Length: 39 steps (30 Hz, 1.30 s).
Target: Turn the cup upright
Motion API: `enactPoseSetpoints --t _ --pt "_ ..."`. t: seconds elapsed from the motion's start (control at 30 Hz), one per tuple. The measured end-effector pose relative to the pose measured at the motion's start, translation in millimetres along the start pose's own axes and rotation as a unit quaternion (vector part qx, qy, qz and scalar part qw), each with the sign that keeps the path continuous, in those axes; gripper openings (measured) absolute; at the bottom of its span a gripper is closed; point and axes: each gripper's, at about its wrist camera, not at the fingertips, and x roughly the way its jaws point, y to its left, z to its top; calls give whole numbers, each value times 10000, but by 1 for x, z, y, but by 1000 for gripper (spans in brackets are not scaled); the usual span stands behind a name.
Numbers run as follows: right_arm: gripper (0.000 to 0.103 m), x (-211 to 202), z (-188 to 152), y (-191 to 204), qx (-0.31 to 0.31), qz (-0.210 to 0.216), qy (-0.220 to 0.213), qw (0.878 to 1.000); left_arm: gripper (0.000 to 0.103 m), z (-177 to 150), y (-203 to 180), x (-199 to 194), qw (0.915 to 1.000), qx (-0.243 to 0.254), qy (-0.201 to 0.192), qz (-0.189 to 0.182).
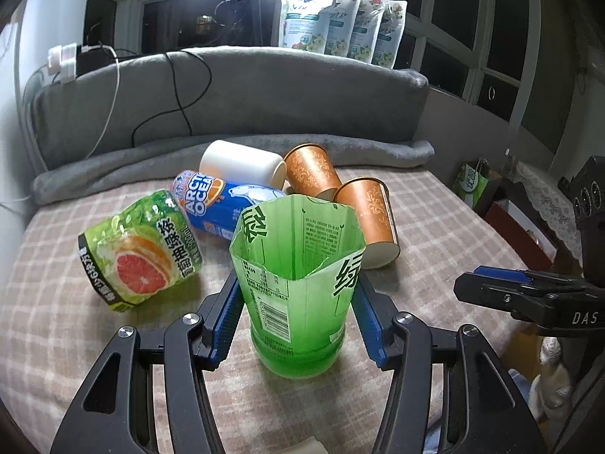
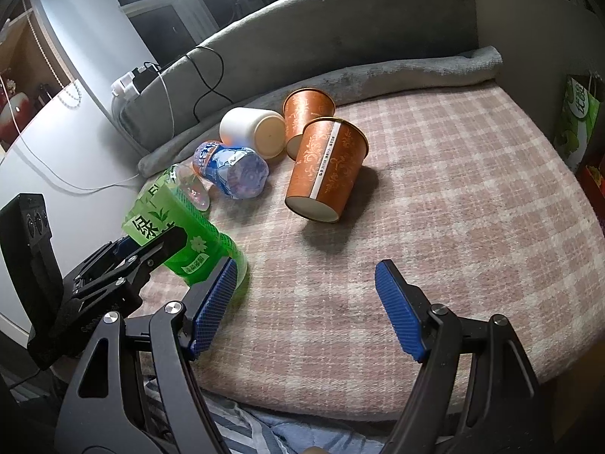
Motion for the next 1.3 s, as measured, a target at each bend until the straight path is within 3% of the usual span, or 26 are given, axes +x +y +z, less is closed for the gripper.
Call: enactPoseSetpoints --t 0.2,0.37,0.57,0.77,0.83,0.9,0.97,1.07,1.17,1.3 --pt "78 0 -1 6 -73 5 -2 10000 56 -3 4 -4 9999 -63 70 -112" --pt "78 1 -1 9 -119 7 -18 9999 73 -6 2 -6 9996 21 176 -200" --pt "78 -4 1 13 -239 -51 -141 9996 73 -11 2 -18 9996 77 195 -204" --pt "78 -16 7 22 -544 -462 -590 9957 73 -14 12 -51 9998 -12 -87 -150" --pt "80 -21 9 25 -644 -625 -778 9929 73 -11 20 -66 9994 -118 -326 49" --pt "90 -27 11 29 -730 -784 -1023 9890 73 -9 26 -78 9977 -193 -582 293" --pt "91 -33 12 34 -800 -906 -1223 9851 74 -6 32 -93 9934 -286 -911 629" --pt "93 -42 14 41 -911 -1079 -1507 9784 83 0 39 -111 9853 -408 -1353 964" --pt "101 -51 14 48 -990 -1203 -1824 9708 84 5 41 -122 9768 -389 -1673 1282" --pt "103 -63 14 57 -1110 -1357 -2207 9595 86 11 41 -129 9700 -351 -1884 1495"
